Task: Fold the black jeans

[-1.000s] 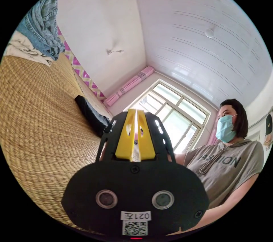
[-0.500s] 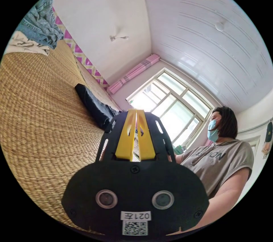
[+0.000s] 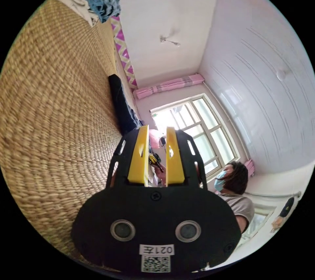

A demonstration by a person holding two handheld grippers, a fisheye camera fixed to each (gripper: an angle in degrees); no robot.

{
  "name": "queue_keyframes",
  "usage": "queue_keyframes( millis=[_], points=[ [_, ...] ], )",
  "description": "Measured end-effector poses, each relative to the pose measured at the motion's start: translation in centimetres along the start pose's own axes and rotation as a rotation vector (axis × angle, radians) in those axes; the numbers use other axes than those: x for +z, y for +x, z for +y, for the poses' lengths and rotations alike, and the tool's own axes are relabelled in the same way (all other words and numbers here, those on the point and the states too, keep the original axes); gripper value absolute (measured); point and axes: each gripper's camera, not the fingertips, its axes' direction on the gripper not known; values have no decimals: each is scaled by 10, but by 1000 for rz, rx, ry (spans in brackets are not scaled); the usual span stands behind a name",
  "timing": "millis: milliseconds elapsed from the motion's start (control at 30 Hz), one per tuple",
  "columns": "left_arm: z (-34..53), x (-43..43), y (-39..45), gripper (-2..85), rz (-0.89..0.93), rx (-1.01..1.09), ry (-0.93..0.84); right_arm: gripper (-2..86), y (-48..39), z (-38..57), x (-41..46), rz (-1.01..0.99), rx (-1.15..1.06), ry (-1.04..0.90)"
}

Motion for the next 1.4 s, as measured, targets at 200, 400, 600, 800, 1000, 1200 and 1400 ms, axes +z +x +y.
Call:
queue_keyframes(
  millis=[200,400,600,800,1000,1200,1400],
  points=[
    [0,-10,-11,48,-76,-36,12,-6,2,45,-39,2,6,1],
    [2,-20,-13,-6,-140,-28,19,-6,3,89,-69,-1,8,0],
    [3,-31,-14,-9,-169,-25,28,-6,2,128,-89,-2,12,0],
    [0,-38,-17,-10,-154,-29,-1,-6,-1,162,-101,-4,14,-1],
    [0,-50,-14,-10,-161,-27,6,-6,-5,188,-107,-5,15,-1],
    [-2,-61,-10,-10,-172,-29,7,-6,-10,205,-106,-6,16,-1],
    [-5,-71,-2,-10,-186,-19,9,-6,-18,214,-99,-7,17,-1]
  ],
)
